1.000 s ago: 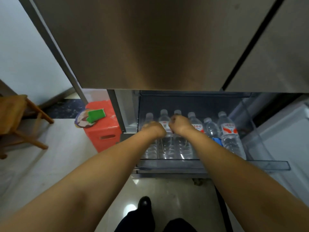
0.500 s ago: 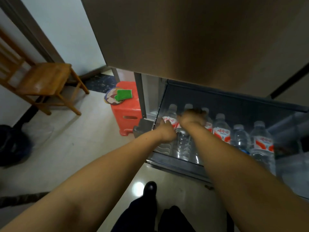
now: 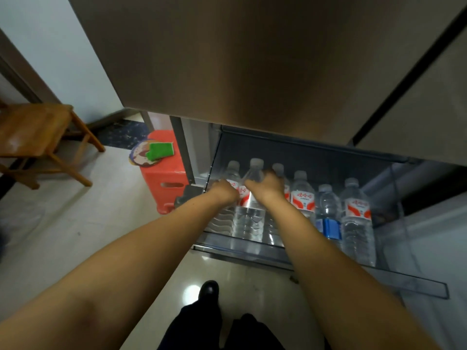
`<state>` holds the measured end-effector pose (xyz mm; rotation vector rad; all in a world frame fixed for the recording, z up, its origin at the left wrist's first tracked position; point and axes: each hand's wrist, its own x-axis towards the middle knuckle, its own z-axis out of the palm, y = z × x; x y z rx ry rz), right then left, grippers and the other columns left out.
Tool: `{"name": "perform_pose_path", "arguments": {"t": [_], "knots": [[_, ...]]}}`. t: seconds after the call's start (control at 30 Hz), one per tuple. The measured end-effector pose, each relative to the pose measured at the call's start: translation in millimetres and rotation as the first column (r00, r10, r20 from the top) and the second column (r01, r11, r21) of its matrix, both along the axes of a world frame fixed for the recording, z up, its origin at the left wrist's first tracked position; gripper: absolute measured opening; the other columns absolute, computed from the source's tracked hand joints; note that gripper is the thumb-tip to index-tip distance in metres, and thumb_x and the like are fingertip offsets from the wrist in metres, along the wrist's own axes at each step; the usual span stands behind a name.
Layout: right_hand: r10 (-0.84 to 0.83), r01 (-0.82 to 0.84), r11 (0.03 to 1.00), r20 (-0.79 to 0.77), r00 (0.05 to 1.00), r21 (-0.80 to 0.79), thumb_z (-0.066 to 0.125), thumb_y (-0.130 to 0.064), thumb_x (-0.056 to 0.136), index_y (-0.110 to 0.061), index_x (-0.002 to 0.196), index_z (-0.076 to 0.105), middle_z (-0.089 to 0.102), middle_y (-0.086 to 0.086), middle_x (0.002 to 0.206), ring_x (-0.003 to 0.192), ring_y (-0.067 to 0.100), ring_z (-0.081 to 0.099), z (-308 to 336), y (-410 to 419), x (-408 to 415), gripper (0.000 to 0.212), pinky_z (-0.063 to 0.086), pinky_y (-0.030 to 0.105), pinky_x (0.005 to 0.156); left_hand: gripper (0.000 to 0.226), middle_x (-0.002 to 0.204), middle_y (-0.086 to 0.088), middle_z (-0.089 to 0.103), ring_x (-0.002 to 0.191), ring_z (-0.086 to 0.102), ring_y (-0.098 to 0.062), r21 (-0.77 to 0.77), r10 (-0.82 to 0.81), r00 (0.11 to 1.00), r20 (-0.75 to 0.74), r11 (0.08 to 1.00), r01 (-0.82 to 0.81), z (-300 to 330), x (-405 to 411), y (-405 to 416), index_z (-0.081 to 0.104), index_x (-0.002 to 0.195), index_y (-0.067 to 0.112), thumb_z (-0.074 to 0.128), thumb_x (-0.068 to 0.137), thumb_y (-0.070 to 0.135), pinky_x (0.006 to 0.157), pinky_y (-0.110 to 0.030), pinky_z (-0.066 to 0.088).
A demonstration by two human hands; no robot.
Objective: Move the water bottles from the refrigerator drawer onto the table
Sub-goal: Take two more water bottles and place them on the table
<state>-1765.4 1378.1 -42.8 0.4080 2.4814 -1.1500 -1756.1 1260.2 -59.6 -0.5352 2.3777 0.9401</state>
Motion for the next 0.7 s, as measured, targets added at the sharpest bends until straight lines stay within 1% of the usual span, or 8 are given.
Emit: {"name": "perform_pose_path", "arguments": {"t": [0.07, 0.2, 0.27, 0.33, 0.4, 0.5, 0.6, 0.7], "knots": [[-0.055, 0.053, 0.993, -0.013, 0.998, -0.109, 0.062, -0.023, 0.088, -0.007, 0.125, 0.054, 0.058, 0.009, 0.114, 0.112, 0.03, 0.058, 1, 7, 9, 0.042, 0.044, 0.027, 0.084, 0.041, 0.127, -0.012, 0.058, 0.115, 0.057, -0.032, 0.018, 0.022, 1.0, 0.013, 1.0, -0.022, 3, -5, 3, 0.055, 0.123, 0.002, 0.06, 0.089, 0.024, 0.099, -0.038, 0.048], [-0.102, 0.104, 0.96, 0.023, 0.995, -0.261, 0.065, -0.027, 0.083, -0.018, 0.133, 0.043, 0.056, 0.007, 0.126, 0.11, 0.03, 0.06, 2, 19, 17, 0.056, 0.051, 0.046, 0.096, 0.033, 0.117, -0.011, 0.064, 0.107, 0.061, -0.028, -0.055, -0.041, 0.998, 0.04, 0.998, 0.044, 3, -9, 8, 0.062, 0.114, 0.003, 0.06, 0.091, 0.027, 0.088, -0.033, 0.049], [-0.086, 0.096, 0.949, 0.044, 0.995, -0.3, 0.065, -0.028, 0.083, -0.021, 0.135, 0.04, 0.056, 0.008, 0.129, 0.109, 0.03, 0.062, 5, 24, 19, 0.058, 0.052, 0.048, 0.095, 0.044, 0.118, -0.014, 0.065, 0.105, 0.062, -0.028, -0.106, -0.063, 0.998, 0.022, 0.992, 0.065, -11, -13, 8, 0.059, 0.118, 0.003, 0.068, 0.083, 0.028, 0.082, -0.031, 0.05], [-0.104, 0.117, 0.936, 0.057, 0.993, -0.333, 0.065, -0.027, 0.086, -0.022, 0.135, 0.04, 0.057, 0.007, 0.127, 0.107, 0.029, 0.064, 6, 29, 22, 0.055, 0.054, 0.045, 0.092, 0.06, 0.124, -0.018, 0.06, 0.11, 0.06, -0.033, -0.171, -0.056, 0.998, 0.015, 0.984, 0.057, -20, -12, 9, 0.05, 0.13, 0.005, 0.068, 0.079, 0.032, 0.091, -0.038, 0.051], [-0.141, 0.153, 0.92, 0.058, 0.988, -0.36, 0.064, -0.026, 0.087, -0.022, 0.132, 0.042, 0.059, 0.005, 0.12, 0.1, 0.025, 0.066, 5, 36, 24, 0.05, 0.055, 0.043, 0.089, 0.067, 0.132, -0.02, 0.053, 0.119, 0.054, -0.036, -0.247, -0.088, 0.996, 0.02, 0.965, 0.09, -18, -7, 13, 0.033, 0.142, 0.005, 0.06, 0.087, 0.033, 0.098, -0.045, 0.047], [-0.241, 0.242, 0.853, 0.063, 0.969, -0.462, 0.064, -0.026, 0.087, -0.017, 0.122, 0.052, 0.067, 0.007, 0.111, 0.091, 0.021, 0.069, 3, 55, 27, 0.038, 0.057, 0.043, 0.084, 0.084, 0.143, -0.023, 0.041, 0.13, 0.046, -0.036, -0.378, -0.206, 0.978, 0.035, 0.903, 0.204, -13, 5, 19, 0.0, 0.151, 0.002, 0.055, 0.092, 0.026, 0.102, -0.042, 0.041], [-0.38, 0.392, 0.71, 0.151, 0.913, -0.585, 0.061, -0.021, 0.092, -0.014, 0.115, 0.056, 0.07, 0.011, 0.1, 0.088, 0.024, 0.07, 11, 79, 24, 0.025, 0.059, 0.04, 0.072, 0.101, 0.15, -0.024, 0.031, 0.136, 0.038, -0.037, -0.336, -0.202, 0.977, 0.066, 0.917, 0.213, -15, 1, 17, -0.015, 0.15, 0.003, 0.062, 0.088, 0.027, 0.108, -0.042, 0.035], [-0.441, 0.502, 0.606, 0.265, 0.858, -0.617, 0.061, -0.024, 0.092, -0.008, 0.118, 0.057, 0.071, 0.014, 0.097, 0.084, 0.025, 0.071, 17, 99, 19, 0.031, 0.058, 0.036, 0.061, 0.109, 0.15, -0.022, 0.032, 0.136, 0.038, -0.038, -0.145, -0.12, 0.99, 0.077, 0.981, 0.13, -17, -11, 14, -0.005, 0.152, 0.006, 0.073, 0.079, 0.027, 0.112, -0.044, 0.034]]}}
